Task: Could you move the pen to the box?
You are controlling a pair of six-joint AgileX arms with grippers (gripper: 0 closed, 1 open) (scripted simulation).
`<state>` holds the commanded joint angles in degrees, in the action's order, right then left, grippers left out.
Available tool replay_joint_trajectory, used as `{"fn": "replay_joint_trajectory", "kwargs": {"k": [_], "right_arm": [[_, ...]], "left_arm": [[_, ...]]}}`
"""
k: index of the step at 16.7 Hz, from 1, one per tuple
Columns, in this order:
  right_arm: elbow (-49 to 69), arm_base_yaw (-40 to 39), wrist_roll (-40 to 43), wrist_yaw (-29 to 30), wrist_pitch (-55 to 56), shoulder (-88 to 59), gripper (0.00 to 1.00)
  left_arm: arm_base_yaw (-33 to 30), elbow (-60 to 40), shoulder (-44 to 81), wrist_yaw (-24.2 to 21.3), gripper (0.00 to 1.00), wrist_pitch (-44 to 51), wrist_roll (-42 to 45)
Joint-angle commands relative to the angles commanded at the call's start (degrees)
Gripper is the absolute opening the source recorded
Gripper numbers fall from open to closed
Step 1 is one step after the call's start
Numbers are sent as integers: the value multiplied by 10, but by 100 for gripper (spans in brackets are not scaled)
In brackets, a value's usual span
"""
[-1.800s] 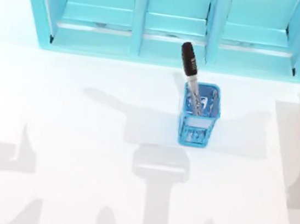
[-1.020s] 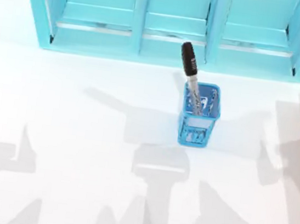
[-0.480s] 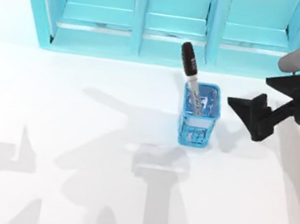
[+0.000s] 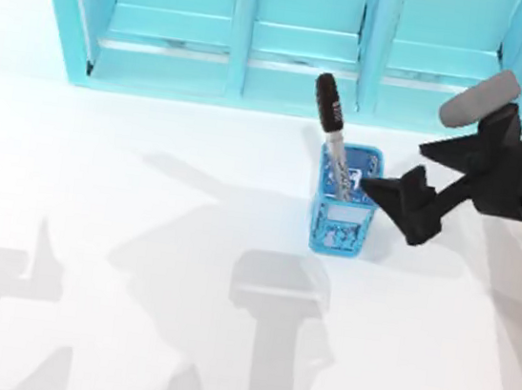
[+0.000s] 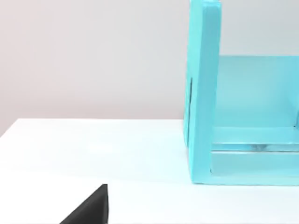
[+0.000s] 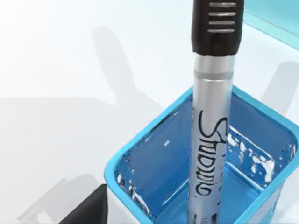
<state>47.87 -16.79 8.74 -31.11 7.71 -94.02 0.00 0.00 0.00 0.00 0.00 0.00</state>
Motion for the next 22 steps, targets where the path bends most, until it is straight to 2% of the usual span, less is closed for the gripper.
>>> {"fn": "replay_joint_trajectory", "kwargs": {"k": [5,12,17,22], "right_arm": [[14,-9,-8,8,15,-21,100],[108,-70,-50,59,107,-194,100],[117,-77,-55,65,116,-208,100],[117,-77,-55,65,116,-208,62]], "left_arm": [[0,0,0,0,100,0,0],[0,0,0,0,100,0,0],[0,0,0,0,100,0,0],[0,0,0,0,100,0,0]]}}
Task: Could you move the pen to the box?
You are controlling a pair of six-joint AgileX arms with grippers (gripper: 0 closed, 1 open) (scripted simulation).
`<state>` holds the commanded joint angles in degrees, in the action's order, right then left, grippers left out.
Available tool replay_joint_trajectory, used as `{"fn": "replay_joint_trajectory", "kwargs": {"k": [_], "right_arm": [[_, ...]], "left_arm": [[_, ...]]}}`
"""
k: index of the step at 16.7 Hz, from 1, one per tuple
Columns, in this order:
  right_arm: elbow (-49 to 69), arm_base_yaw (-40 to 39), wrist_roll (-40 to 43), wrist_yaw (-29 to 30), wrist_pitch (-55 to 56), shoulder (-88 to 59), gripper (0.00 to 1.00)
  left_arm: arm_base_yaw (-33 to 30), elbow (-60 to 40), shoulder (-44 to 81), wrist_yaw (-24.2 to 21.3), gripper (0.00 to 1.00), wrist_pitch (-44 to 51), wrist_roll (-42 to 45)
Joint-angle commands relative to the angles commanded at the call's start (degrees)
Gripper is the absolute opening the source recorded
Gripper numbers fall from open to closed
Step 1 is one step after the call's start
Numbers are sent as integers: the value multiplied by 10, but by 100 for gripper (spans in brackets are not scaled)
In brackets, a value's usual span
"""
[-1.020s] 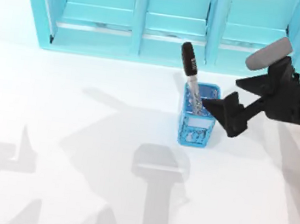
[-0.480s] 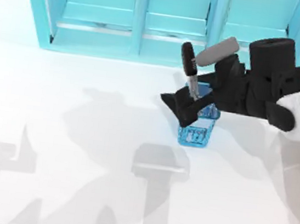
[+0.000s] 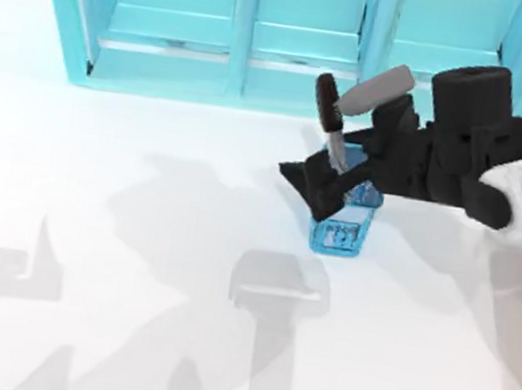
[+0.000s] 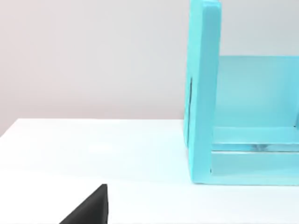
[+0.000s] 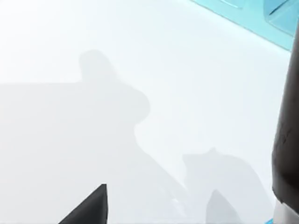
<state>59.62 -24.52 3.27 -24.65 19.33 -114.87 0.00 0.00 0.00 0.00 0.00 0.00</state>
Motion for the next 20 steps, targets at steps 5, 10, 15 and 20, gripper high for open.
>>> {"fn": "replay_joint_trajectory", "kwargs": {"k": [5,10,15,20], "right_arm": [[0,0,0,0,0,0,25],[0,0,0,0,0,0,0],[0,0,0,0,0,0,0],[11,10,10,-13,-22,10,0]], "left_arm": [[0,0,0,0,100,0,0],[0,0,0,0,100,0,0],[0,0,0,0,100,0,0],[0,0,0,0,100,0,0]]}}
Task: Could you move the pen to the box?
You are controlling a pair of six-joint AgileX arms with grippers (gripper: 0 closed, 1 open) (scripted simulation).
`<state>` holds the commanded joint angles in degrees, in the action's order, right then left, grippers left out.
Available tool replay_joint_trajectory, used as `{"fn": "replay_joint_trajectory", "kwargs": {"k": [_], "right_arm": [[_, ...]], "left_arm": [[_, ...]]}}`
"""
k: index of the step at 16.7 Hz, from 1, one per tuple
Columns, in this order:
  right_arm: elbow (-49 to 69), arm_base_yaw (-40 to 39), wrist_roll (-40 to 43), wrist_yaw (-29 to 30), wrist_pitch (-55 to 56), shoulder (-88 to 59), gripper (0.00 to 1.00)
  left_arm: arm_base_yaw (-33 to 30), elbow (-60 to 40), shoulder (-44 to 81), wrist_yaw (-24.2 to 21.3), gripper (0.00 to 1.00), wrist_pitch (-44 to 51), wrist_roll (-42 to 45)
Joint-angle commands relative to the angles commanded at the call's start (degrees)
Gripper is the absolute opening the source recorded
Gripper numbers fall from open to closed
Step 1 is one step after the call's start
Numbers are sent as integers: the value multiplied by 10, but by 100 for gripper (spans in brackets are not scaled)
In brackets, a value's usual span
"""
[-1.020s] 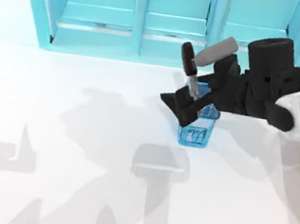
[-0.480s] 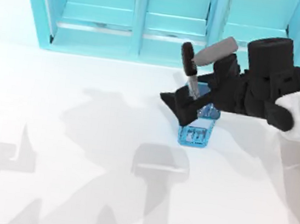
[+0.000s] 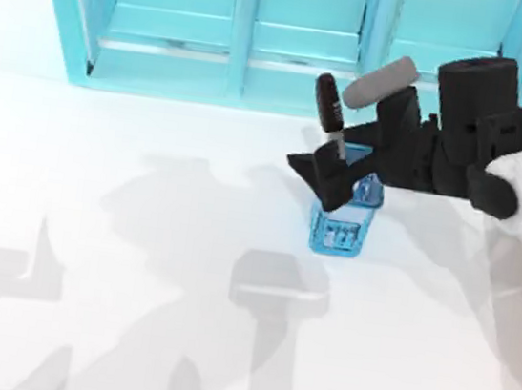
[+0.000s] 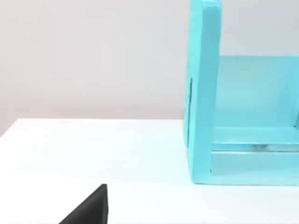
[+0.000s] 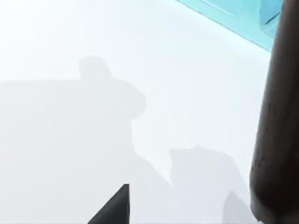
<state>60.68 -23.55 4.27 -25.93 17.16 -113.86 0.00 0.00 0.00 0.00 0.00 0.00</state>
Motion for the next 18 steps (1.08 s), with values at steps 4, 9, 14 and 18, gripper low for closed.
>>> {"fn": "replay_joint_trajectory", "kwargs": {"k": [4,9,14,18], "right_arm": [[37,54,49,-44,-107,42,0],[100,153,127,-119,-311,129,0],[132,220,172,-168,-422,191,0],[133,223,174,-170,-426,194,0]], "left_arm": [[0,0,0,0,100,0,0],[0,0,0,0,100,0,0],[0,0,0,0,100,0,0],[0,0,0,0,100,0,0]]}}
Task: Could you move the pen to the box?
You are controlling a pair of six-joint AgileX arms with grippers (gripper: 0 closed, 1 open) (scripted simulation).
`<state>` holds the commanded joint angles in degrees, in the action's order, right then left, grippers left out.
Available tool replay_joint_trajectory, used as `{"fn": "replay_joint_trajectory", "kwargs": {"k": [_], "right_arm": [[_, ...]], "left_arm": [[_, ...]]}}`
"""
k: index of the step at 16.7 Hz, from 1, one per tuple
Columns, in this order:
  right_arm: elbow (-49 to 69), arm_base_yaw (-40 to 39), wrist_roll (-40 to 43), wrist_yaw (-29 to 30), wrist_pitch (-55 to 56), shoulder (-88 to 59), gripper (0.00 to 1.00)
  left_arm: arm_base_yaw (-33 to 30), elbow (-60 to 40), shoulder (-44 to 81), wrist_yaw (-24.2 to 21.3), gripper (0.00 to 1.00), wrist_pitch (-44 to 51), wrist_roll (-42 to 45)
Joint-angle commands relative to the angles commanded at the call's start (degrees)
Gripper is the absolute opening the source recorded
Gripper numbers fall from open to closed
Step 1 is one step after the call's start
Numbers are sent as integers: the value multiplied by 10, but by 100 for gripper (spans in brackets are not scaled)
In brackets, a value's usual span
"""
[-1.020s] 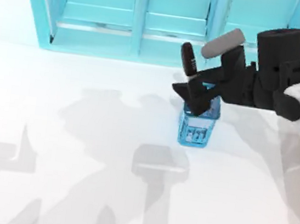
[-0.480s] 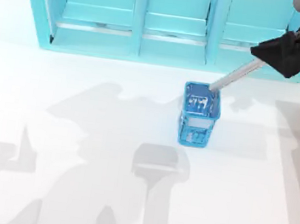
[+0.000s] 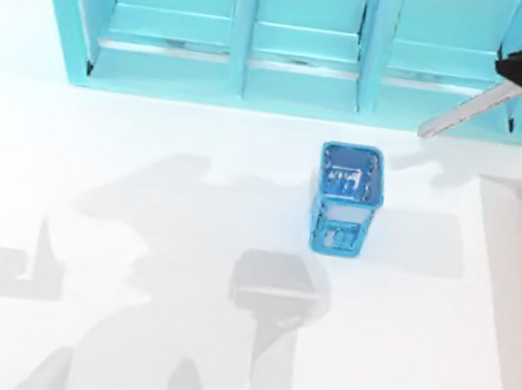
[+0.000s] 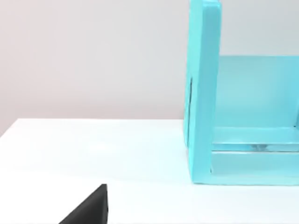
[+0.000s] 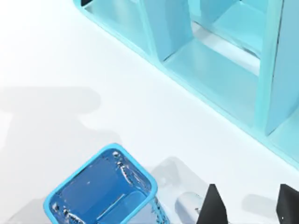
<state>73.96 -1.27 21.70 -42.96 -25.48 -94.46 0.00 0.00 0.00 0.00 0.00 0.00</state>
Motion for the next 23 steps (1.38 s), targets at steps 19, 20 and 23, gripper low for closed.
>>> {"fn": "replay_joint_trajectory", "kwargs": {"k": [19,20,23], "right_arm": [[107,166,58,319,-438,145,0],[107,166,58,319,-438,145,0],[103,162,58,319,-435,142,0]], "left_arm": [[0,0,0,0,100,0,0],[0,0,0,0,100,0,0],[0,0,0,0,100,0,0]]}}
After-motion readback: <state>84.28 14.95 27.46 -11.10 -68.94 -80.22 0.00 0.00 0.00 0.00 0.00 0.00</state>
